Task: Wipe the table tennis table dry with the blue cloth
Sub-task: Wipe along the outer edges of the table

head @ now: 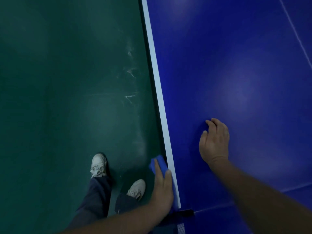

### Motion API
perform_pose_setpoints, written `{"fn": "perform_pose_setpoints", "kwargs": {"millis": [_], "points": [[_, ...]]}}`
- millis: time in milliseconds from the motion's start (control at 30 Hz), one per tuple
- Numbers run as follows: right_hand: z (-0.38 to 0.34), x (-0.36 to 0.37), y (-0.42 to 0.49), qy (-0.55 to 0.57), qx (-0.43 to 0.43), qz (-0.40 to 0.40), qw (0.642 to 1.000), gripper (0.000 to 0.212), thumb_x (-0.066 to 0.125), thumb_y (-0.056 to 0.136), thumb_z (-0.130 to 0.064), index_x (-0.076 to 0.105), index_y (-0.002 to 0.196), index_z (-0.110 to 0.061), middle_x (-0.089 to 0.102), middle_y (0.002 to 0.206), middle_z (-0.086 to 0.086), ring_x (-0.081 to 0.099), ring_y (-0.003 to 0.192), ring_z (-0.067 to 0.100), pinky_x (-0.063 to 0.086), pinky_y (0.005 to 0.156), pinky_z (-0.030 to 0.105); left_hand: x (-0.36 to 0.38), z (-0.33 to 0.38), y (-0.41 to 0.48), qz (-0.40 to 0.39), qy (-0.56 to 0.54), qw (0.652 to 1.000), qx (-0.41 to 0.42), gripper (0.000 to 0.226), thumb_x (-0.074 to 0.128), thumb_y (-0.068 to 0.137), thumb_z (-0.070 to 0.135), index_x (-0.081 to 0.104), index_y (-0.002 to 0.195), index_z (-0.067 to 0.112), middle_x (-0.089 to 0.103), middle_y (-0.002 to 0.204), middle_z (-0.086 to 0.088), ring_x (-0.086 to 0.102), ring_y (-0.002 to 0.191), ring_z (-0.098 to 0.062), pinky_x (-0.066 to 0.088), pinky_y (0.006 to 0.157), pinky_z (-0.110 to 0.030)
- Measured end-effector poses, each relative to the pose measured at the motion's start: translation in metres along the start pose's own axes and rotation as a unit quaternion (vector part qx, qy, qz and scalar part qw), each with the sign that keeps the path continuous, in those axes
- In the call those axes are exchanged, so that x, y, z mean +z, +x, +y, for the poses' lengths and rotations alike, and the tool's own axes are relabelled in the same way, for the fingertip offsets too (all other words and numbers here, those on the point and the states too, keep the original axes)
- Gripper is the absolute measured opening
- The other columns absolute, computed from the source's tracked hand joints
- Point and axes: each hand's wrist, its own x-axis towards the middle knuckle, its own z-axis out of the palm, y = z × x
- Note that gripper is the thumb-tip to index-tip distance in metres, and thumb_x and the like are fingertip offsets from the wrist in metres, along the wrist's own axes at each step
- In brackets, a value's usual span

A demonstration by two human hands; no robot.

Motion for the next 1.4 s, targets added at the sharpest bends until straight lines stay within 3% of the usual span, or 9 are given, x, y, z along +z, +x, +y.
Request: {"fn": "perform_pose_setpoints", "kwargs": {"millis": [233,333,500,567,667,800,1000,1233,1400], "points": [[-0.04,0.002,0.035,-0.041,-0.325,-0.093,0.94,0.051,0.036,0.104,-0.042,0.045,0.149,-0.021,0.026,0.164,0.006,0.017,0.153,0.032,0.011,0.124,0.051,0.002,0.019,0.043,0.05,0.002,0.996,0.067,0.058,0.039,0.107,0.029,0.0,0.141,0.057,-0.001,0.161,0.014,0.016,0.147,-0.007,0.018,0.117,-0.013],[-0.075,0.016,0.074,-0.05,-0.312,-0.107,0.943,0.054,0.031,0.105,-0.043,0.035,0.154,-0.023,0.02,0.166,0.004,0.01,0.155,0.029,0.008,0.125,0.051,-0.013,0.076,0.103,0.045,0.038,0.993,0.101,0.064,0.039,0.108,0.026,-0.003,0.155,0.038,0.006,0.152,0.014,0.017,0.137,0.001,0.012,0.093,0.009],[-0.082,0.027,0.086,-0.068,-0.3,-0.111,0.945,0.054,0.029,0.105,-0.037,0.026,0.157,-0.025,0.018,0.167,0.002,0.009,0.155,0.025,0.013,0.123,0.056,-0.017,0.086,0.131,0.071,0.034,0.988,0.13,0.058,0.039,0.107,0.031,0.009,0.157,0.037,0.013,0.156,0.016,0.025,0.137,0.005,0.02,0.108,-0.011],[-0.081,0.027,0.086,-0.063,-0.299,-0.11,0.946,0.054,0.031,0.105,-0.036,0.027,0.157,-0.025,0.019,0.167,0.002,0.009,0.155,0.025,0.015,0.122,0.057,-0.013,0.06,0.131,0.059,0.132,0.988,0.046,0.039,0.041,0.108,0.027,0.036,0.147,0.028,0.029,0.155,0.011,0.036,0.126,0.004,0.025,0.112,-0.016],[-0.083,0.027,0.088,-0.065,-0.299,-0.111,0.946,0.053,0.033,0.104,-0.034,0.029,0.156,-0.025,0.021,0.166,0.003,0.013,0.155,0.027,0.018,0.121,0.058,-0.009,0.049,0.108,0.025,0.122,0.971,-0.205,0.03,0.045,0.107,0.016,0.046,0.077,0.022,0.048,0.083,0.005,0.038,0.068,-0.006,0.039,0.069,-0.018],[-0.081,0.027,0.088,-0.082,-0.303,-0.109,0.943,0.055,0.033,0.103,-0.034,0.027,0.157,-0.024,0.021,0.166,0.003,0.013,0.154,0.027,0.019,0.121,0.057,-0.006,0.084,0.097,0.082,0.0,0.996,-0.02,0.055,0.045,0.106,0.011,0.022,0.152,0.03,0.008,0.156,0.019,0.019,0.142,0.001,0.018,0.104,-0.002],[-0.083,0.028,0.088,-0.084,-0.304,-0.103,0.943,0.056,0.036,0.102,-0.034,0.032,0.156,-0.021,0.023,0.166,0.005,0.014,0.154,0.029,0.015,0.123,0.054,-0.034,0.181,0.188,0.062,0.048,0.996,0.052,0.056,0.036,0.108,0.029,0.013,0.157,0.04,0.029,0.156,-0.006,0.04,0.136,-0.019,0.032,0.111,-0.03],[-0.084,0.025,0.087,-0.077,-0.288,-0.117,0.947,0.056,0.037,0.101,-0.035,0.033,0.156,-0.024,0.023,0.165,0.004,0.016,0.154,0.029,0.02,0.121,0.056,-0.035,0.14,0.09,-0.03,-0.019,0.988,-0.153,0.076,0.042,0.063,0.097,0.017,0.13,0.074,0.035,0.15,0.017,0.044,0.128,-0.008,0.034,0.116,-0.038],[-0.084,0.024,0.088,-0.09,-0.284,-0.12,0.947,0.056,0.034,0.101,-0.037,0.028,0.156,-0.026,0.022,0.166,0.004,0.016,0.154,0.029,0.02,0.121,0.055,-0.034,0.174,0.141,-0.011,0.017,0.992,-0.122,0.05,0.025,0.108,0.045,0.005,0.153,0.054,0.028,0.161,-0.001,0.038,0.136,-0.019,0.028,0.117,-0.04]]}}
